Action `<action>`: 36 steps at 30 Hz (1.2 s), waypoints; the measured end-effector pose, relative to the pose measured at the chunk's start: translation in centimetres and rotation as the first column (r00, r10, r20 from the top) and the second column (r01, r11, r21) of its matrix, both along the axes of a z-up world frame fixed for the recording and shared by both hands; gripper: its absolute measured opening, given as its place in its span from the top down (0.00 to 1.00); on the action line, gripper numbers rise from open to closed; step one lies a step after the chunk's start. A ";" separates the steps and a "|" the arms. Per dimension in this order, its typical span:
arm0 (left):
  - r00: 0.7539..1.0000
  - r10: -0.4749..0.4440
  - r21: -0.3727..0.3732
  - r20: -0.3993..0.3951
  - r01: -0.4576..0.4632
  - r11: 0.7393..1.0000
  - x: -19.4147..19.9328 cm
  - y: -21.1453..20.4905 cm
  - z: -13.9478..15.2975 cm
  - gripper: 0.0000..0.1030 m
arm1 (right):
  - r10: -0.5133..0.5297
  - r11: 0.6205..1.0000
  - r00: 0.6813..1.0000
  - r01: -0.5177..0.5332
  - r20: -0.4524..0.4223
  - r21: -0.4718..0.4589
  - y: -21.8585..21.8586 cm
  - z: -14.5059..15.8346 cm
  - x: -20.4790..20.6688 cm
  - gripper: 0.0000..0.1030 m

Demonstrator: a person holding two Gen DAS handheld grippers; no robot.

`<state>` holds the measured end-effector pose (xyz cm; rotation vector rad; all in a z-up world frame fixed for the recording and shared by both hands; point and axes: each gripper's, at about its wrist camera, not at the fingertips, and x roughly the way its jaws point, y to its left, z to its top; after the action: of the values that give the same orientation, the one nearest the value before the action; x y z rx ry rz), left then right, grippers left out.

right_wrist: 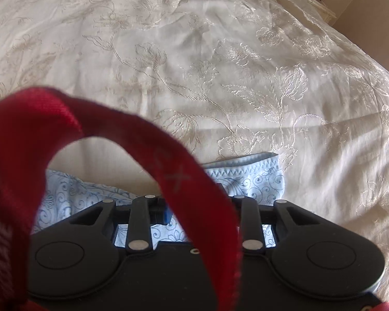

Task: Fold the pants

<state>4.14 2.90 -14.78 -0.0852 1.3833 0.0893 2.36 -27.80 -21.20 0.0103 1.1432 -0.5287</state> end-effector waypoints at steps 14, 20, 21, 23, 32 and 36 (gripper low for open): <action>0.999 -0.010 0.035 0.053 0.008 0.999 -0.8 -1.1 0.7 0.99 | -0.239 0.963 0.957 0.212 0.163 0.169 -8.6 4.9 -13.6 0.95; 0.996 -0.002 0.048 0.090 -0.003 0.999 -1.2 -1.1 1.6 0.99 | -0.229 0.965 0.960 0.201 0.161 0.171 -8.9 4.6 -14.5 0.95; 0.995 -0.002 0.047 0.099 -0.002 0.999 -1.4 -1.1 1.9 0.99 | -0.220 0.967 0.961 0.192 0.169 0.166 -8.8 5.0 -14.6 0.95; 0.993 -0.008 0.047 0.115 0.002 0.999 -1.7 -1.3 2.5 0.99 | -0.194 0.974 0.964 0.167 0.182 0.153 -8.8 5.6 -14.8 0.95; 0.995 -0.038 0.003 0.088 0.038 0.999 -3.1 -1.9 1.6 0.99 | -0.242 0.965 0.967 0.231 0.077 0.124 -10.1 3.8 -14.9 0.78; 0.990 -0.074 0.036 0.118 0.070 0.997 -4.1 -2.2 2.6 0.98 | -0.229 0.972 0.967 0.221 0.115 0.076 -9.6 5.2 -15.3 0.73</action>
<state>0.02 0.75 -12.22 -0.0133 1.2638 0.0453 -12.92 -37.36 -15.97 0.2270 1.0424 -0.6842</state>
